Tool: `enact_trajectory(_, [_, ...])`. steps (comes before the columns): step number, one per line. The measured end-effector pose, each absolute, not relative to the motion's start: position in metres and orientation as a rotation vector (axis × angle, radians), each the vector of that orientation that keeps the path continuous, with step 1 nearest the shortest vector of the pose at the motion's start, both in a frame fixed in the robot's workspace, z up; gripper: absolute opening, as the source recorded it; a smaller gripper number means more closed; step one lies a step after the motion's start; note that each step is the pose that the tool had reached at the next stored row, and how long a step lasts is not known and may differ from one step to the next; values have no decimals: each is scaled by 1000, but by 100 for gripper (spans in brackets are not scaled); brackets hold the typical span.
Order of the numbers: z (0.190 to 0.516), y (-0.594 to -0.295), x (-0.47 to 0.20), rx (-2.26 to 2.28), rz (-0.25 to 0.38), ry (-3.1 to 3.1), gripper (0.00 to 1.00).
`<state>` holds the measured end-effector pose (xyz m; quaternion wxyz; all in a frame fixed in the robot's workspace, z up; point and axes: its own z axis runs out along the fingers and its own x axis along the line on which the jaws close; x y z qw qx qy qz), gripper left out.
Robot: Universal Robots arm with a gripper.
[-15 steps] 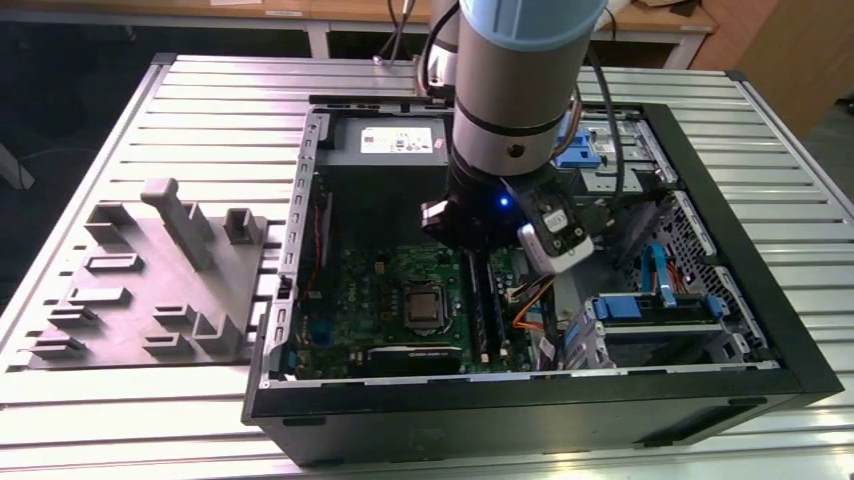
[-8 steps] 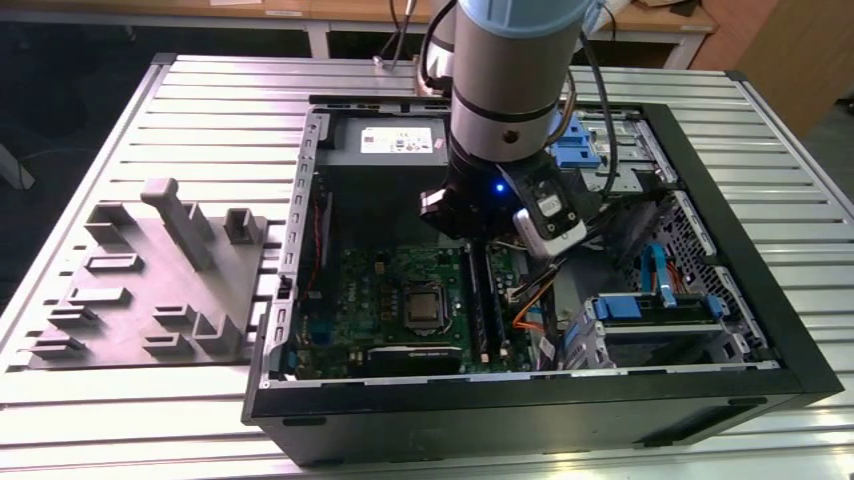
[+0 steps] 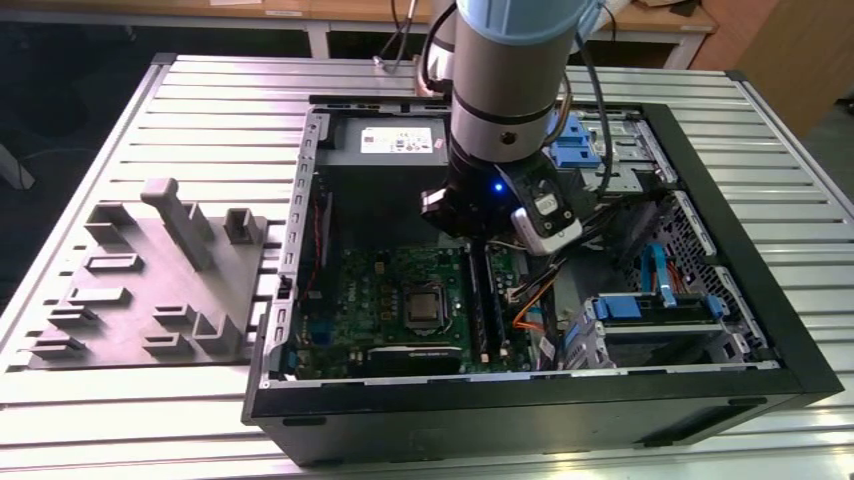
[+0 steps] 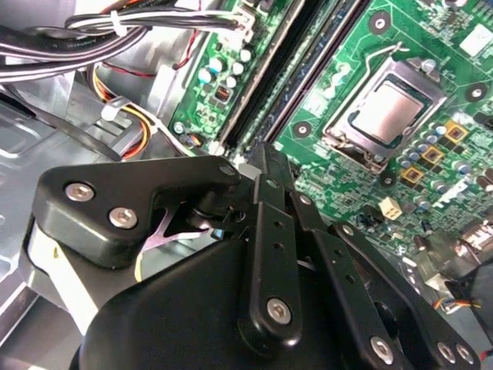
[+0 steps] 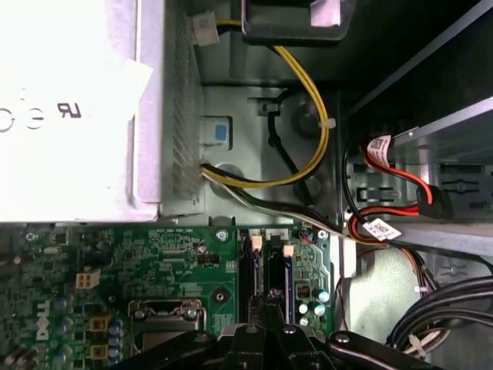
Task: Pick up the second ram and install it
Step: 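Press down the second ram until it locks into place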
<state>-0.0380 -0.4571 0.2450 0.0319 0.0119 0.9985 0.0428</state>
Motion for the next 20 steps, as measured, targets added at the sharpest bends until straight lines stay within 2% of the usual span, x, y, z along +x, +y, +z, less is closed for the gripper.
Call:
enact_trajectory(7, [242,-456,-36,35,130,3075,10])
enact_trajectory(13, [239,-454,-36,34,93,3076,10])
enact_trajectory(20, [235,-449,-37,34,92,3076,10])
